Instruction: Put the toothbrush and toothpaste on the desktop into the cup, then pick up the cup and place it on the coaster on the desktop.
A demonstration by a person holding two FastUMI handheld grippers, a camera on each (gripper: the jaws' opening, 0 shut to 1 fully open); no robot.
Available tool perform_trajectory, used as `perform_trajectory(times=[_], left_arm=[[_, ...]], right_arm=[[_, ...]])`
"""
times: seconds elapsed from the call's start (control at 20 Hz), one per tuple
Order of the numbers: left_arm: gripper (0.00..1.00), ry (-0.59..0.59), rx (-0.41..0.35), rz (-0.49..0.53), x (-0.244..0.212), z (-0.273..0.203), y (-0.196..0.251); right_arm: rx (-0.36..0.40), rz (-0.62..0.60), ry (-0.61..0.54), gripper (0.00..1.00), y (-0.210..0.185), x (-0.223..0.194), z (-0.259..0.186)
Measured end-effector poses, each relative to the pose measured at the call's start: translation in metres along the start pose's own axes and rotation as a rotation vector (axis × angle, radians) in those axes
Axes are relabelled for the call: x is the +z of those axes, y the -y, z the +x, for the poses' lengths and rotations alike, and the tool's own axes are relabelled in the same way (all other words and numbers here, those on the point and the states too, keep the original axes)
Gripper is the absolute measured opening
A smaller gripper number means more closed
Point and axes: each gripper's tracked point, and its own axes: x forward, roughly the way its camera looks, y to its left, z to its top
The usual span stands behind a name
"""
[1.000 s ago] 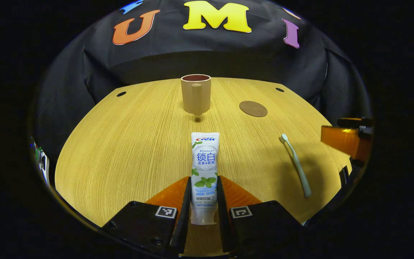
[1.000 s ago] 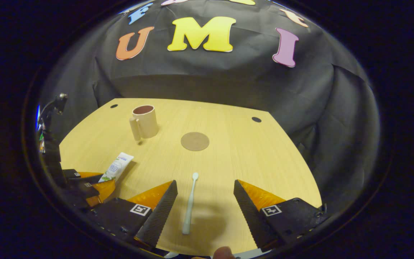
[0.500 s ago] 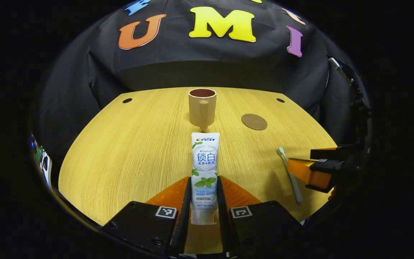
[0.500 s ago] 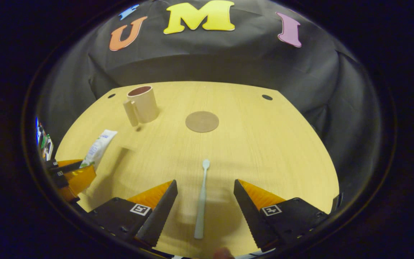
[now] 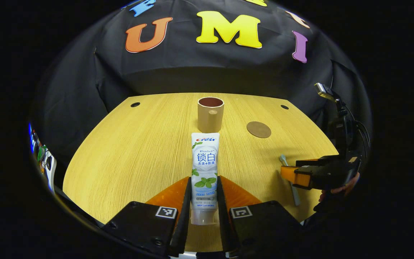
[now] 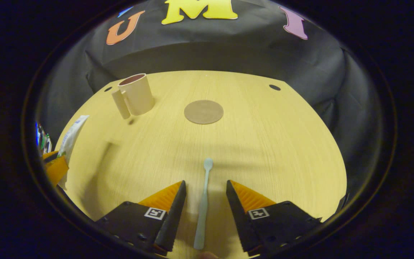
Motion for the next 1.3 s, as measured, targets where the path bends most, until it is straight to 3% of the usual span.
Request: perform_trajectory(times=[0.05,0.1,0.15,0.2,0.25,0.3,0.4,0.45,0.9,1.3], left_arm=[[0.40,0.007,0.001,-0.003,0.003,-0.001,0.000],[0.40,0.015,0.002,-0.007,0.006,-0.002,0.000],[0.40,0.023,0.002,-0.010,0.009,-0.004,0.000],[0.40,0.031,0.000,-0.014,0.013,-0.006,0.000],[0.40,0.040,0.000,-0.015,0.017,-0.006,0.001],[0.40,0.050,-0.001,-0.015,0.020,-0.006,0.001],[0.40,0.066,-0.002,-0.016,0.025,-0.007,0.000],[0.40,0.073,-0.002,-0.014,0.029,-0.006,0.001],[0.40,0.169,0.001,-0.026,0.068,0.002,-0.002],[0.40,0.366,-0.003,-0.041,0.150,0.024,-0.008]], right_arm=[[0.002,0.005,-0.005,0.53,-0.001,0.001,0.003],[0.004,0.006,-0.008,0.46,-0.001,0.002,0.008],[0.014,0.008,-0.016,0.51,-0.002,0.002,0.011],[-0.005,0.014,-0.008,0.46,0.004,0.006,0.011],[-0.001,0.018,-0.011,0.26,0.002,0.007,0.016],[0.008,0.022,-0.019,0.19,-0.001,0.007,0.014],[-0.003,0.022,-0.011,0.20,0.002,0.011,0.018],[0.002,0.025,-0.018,0.05,0.002,0.011,0.017],[0.042,0.053,0.030,0.00,-0.001,0.029,0.004],[0.100,0.064,0.172,0.00,-0.006,0.082,-0.046]])
